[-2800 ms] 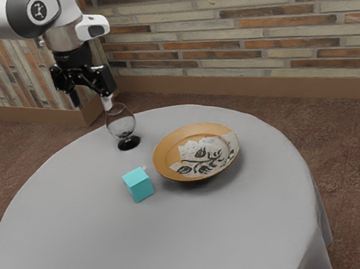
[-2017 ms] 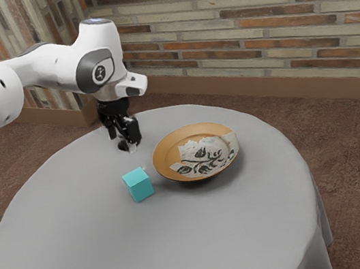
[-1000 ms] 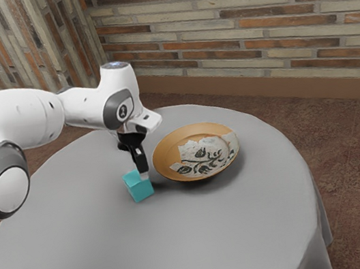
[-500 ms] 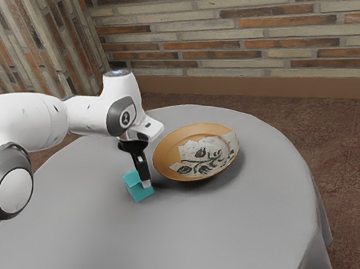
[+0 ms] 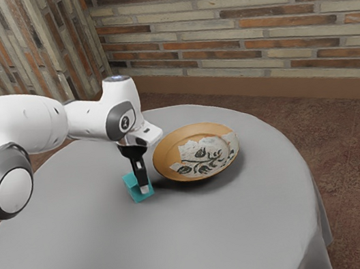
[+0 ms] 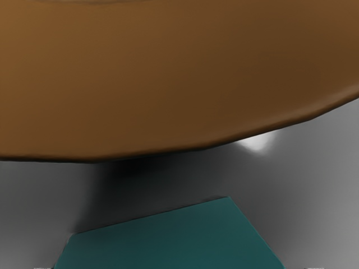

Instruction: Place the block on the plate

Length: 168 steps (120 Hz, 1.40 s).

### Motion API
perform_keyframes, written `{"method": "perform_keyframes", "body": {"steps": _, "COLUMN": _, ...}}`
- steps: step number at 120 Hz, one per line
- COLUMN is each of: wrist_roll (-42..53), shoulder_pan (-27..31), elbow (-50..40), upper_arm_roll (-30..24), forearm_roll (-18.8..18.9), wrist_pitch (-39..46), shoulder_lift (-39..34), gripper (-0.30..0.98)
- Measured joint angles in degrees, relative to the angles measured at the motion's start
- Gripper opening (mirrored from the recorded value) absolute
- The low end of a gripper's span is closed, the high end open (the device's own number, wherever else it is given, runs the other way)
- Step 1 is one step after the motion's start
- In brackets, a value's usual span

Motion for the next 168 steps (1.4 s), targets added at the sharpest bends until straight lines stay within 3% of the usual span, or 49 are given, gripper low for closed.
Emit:
{"method": "perform_keyframes", "body": {"steps": 18, "wrist_roll": 0.12, "shoulder_pan": 0.03, "elbow": 0.0, "upper_arm_roll": 0.32, "forearm_roll": 0.03, "wrist_pitch": 0.1, "shoulder_lift": 0.34, "gripper": 0.47}}
{"method": "perform_keyframes", "body": {"steps": 44, "wrist_roll": 0.15, "shoulder_pan": 0.01, "elbow": -1.29, "upper_arm_roll": 0.87, "forearm_roll": 0.05, "wrist_pitch": 0.22, "shoulder_lift": -0.51, "gripper": 0.45}}
{"method": "perform_keyframes", "body": {"steps": 75, "wrist_roll": 0.01, "shoulder_pan": -0.06, "elbow": -10.32, "upper_arm_roll": 1.25, "forearm_roll": -0.35, "wrist_pitch": 1.64, "shoulder_lift": -9.23, "gripper": 0.41}}
{"method": "perform_keyframes", "body": {"steps": 102, "wrist_roll": -0.12, "shoulder_pan": -0.09, "elbow": -11.52, "upper_arm_roll": 1.76, "forearm_roll": -0.31, "wrist_pitch": 1.18, "shoulder_lift": -15.46, "gripper": 0.41}}
{"method": "perform_keyframes", "body": {"steps": 128, "wrist_roll": -0.27, "shoulder_pan": -0.12, "elbow": -8.14, "upper_arm_roll": 2.05, "forearm_roll": -0.04, "wrist_pitch": -0.92, "shoulder_lift": -16.89, "gripper": 0.41}}
{"method": "perform_keyframes", "body": {"steps": 168, "wrist_roll": -0.75, "shoulder_pan": -2.02, "elbow": 3.45, "upper_arm_roll": 1.37, "forearm_roll": 0.45, "wrist_pitch": -3.85, "shoulder_lift": -10.38, "gripper": 0.41}}
